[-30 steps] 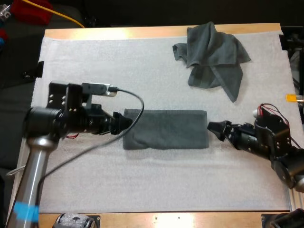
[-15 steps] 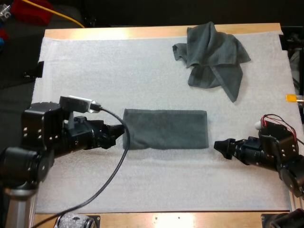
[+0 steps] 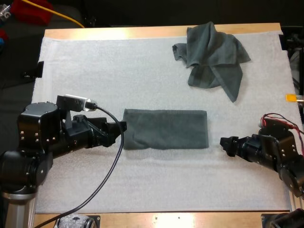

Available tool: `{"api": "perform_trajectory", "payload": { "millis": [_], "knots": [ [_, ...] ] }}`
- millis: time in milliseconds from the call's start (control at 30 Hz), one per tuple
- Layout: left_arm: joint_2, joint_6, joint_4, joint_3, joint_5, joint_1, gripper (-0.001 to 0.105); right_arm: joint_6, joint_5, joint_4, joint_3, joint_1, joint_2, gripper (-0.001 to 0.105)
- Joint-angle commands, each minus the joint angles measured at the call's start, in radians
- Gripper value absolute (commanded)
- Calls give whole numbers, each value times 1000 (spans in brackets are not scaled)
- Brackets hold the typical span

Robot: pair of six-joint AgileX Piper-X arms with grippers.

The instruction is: Pick towel from pile, fold and stack

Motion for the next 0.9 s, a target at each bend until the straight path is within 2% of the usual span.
{"api": "perform_trajectory", "payload": {
  "millis": [0,233,400,633,733,867],
  "knots": [
    [-5,-22,-37,-4,13,-1,64,-18,26,-23,-10,-5,-7,70],
    [-5,-46,-95,-4,13,-1,64,-31,45,-62,-35,-6,44,70],
    [-5,-46,-95,-4,13,-1,64,-84,45,-62,-113,-6,175,70],
    [-5,-46,-95,-4,13,-1,64,-108,45,-42,-201,-9,331,70],
    [-5,-46,-95,-4,29,-1,64,-107,-28,-26,-226,-40,385,70],
    [-5,-46,-93,-4,37,-1,64,-113,-159,-29,-234,-146,442,70]
  ]
}}
